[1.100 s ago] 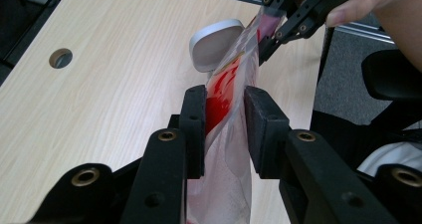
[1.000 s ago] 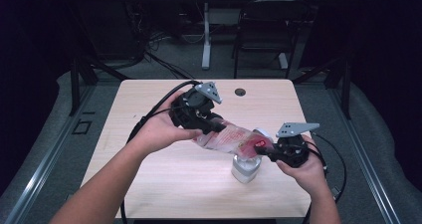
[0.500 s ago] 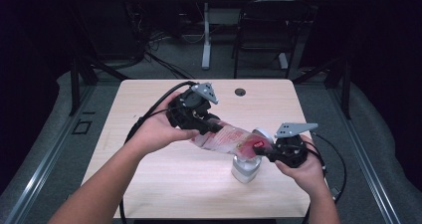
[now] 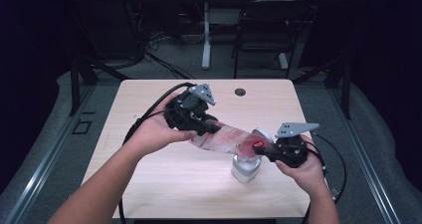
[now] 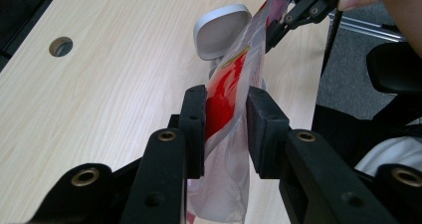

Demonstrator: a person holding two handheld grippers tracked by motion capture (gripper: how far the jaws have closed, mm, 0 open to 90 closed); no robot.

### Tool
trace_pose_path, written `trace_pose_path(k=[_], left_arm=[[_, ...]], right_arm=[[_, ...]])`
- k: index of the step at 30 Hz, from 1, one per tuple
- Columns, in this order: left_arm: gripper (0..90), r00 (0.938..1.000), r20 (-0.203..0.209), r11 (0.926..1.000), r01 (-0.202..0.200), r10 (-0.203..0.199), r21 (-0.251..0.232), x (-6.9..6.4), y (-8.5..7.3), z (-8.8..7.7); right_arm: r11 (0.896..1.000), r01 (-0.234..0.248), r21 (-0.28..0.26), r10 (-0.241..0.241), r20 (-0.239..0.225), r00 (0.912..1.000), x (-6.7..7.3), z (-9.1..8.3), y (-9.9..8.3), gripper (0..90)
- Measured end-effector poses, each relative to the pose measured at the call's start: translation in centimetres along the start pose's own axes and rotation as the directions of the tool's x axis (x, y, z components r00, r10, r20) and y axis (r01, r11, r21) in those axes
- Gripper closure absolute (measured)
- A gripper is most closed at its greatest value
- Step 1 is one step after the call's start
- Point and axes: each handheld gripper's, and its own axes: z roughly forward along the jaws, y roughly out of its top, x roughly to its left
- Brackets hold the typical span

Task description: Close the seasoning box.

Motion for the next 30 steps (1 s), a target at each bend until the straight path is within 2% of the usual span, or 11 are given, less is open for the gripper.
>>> trace_pose_path(k=[8, 12, 17, 20, 21, 30], left_arm=[[71.8, 0.9991, 0.015, 0.9992, 0.04, -0.04, -0.003, 0.8, -2.3, 0.4], [72.0, 0.9982, 0.025, 0.9981, 0.056, -0.055, -0.028, 1.0, -3.7, 0.4], [72.5, 0.9965, 0.035, 0.9958, 0.078, -0.077, -0.047, 1.3, -5.2, 0.6], [72.5, 0.9949, 0.045, 0.9939, 0.093, -0.09, -0.059, 1.4, -5.9, 0.7], [72.5, 0.9954, 0.046, 0.9946, 0.087, -0.084, -0.056, 1.5, -6.1, 0.7], [72.2, 0.9919, 0.057, 0.9906, 0.117, -0.113, -0.07, 1.7, -7.3, 1.0]], right_arm=[[0.998, -0.01, -0.065, 0.01, -0.009, 0.9999, 0.1, -0.3, 0.2, 87.8], [0.996, -0.012, -0.091, 0.01, -0.019, 0.9998, 0.3, -0.1, 0.3, 87.4], [0.995, -0.012, -0.098, 0.009, -0.033, 0.9994, 0.4, 0.6, 0.3, 83.7], [0.992, -0.033, -0.118, 0.026, -0.059, 0.9979, 0.3, 0.7, 0.3, 80.8], [0.992, -0.035, -0.123, 0.028, -0.062, 0.9977, 0.2, 0.7, 0.2, 80.1], [0.99, -0.06, -0.131, 0.049, -0.087, 0.995, -0.2, 0.9, -0.2, 78.6]])
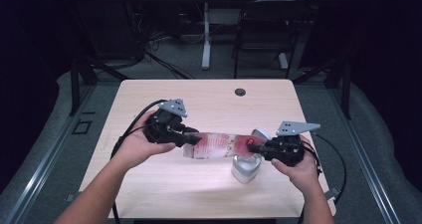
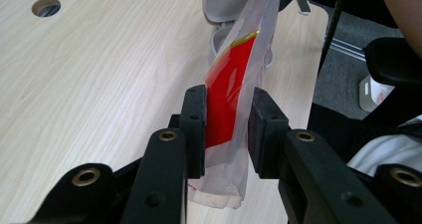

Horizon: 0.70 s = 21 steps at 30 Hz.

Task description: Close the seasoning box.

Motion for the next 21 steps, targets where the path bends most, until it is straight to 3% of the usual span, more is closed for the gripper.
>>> trace_pose_path(k=[6, 12, 21], left_arm=[[71.8, 0.9998, 0.006, 0.9998, 0.019, -0.019, -0.009, 0.5, -0.9, 0.1], [71.0, 0.9995, 0.006, 0.9991, 0.032, -0.032, -0.028, 0.7, -1.9, 0.3], [69.4, 0.9983, -0.057, 0.9991, 0.008, -0.01, -0.042, 0.4, -3.2, 0.7]], right_arm=[[0.999, -0.001, 0.032, 0.001, -0.003, 1.0, -0.4, 0.1, -0.3, 78.9], [1.0, 0.001, 0.031, 0.0, -0.024, 0.9997, -0.4, 0.3, -0.3, 83.6], [0.999, 0.029, 0.02, -0.029, -0.021, 0.9994, 0.2, 0.5, 0.0, 87.4]])
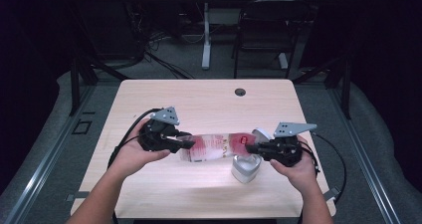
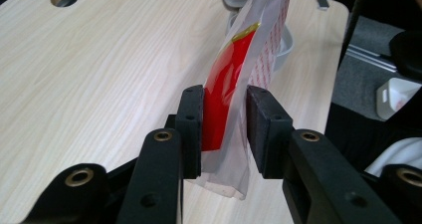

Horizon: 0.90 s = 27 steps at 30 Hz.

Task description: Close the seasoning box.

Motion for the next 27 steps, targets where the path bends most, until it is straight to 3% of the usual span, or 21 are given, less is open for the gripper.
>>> trace_pose_path(k=[9, 18, 27], left_arm=[[69.4, 0.9985, 0.037, 0.9972, 0.042, -0.04, -0.062, 0.6, -2.2, 0.4], [67.8, 0.9974, 0.046, 0.9963, 0.059, -0.056, -0.062, 1.2, -4.1, 1.4], [67.5, 0.9951, 0.063, 0.9935, 0.081, -0.076, -0.08, 1.6, -6.2, 1.9]], right_arm=[[1.0, 0.03, -0.004, -0.03, -0.009, 0.9995, 0.6, 0.0, 0.6, 89.8], [0.998, 0.059, -0.001, -0.059, 0.002, 0.9982, 1.5, 0.2, 2.0, 90.0], [0.999, 0.045, 0.022, -0.044, -0.044, 0.9981, 1.5, 1.1, 3.0, 90.0]])
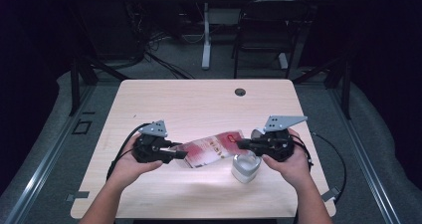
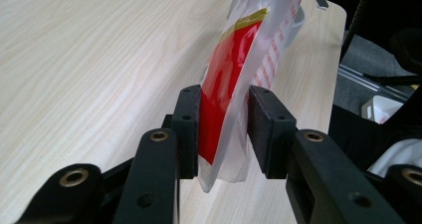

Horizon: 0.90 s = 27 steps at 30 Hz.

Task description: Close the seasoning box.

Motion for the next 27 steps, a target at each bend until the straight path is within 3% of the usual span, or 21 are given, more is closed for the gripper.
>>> trace_pose_path(k=[5, 15, 18, 27], left_arm=[[67.1, 0.9998, -0.001, 0.9998, 0.019, -0.019, -0.01, 0.3, -1.2, 0.1], [65.7, 0.9993, -0.026, 0.9993, 0.029, -0.028, 0.025, 0.7, -2.5, 0.9], [64.9, 0.9987, -0.026, 0.9989, 0.045, -0.045, 0.013, 1.1, -2.9, 1.0], [62.4, 0.9983, -0.036, 0.9985, 0.047, -0.045, 0.029, 1.6, -3.7, 1.8]], right_arm=[[1.0, 0.002, 0.015, -0.002, -0.011, 0.9999, 0.4, 0.8, 0.7, 90.0], [0.999, 0.005, 0.04, -0.004, -0.026, 0.9997, 1.3, 1.9, 1.6, 90.0], [0.999, 0.007, 0.048, -0.005, -0.03, 0.9995, 1.5, 2.3, 1.8, 90.0], [0.995, 0.057, 0.087, -0.056, -0.018, 0.9983, 2.0, 3.1, 2.5, 90.0]])
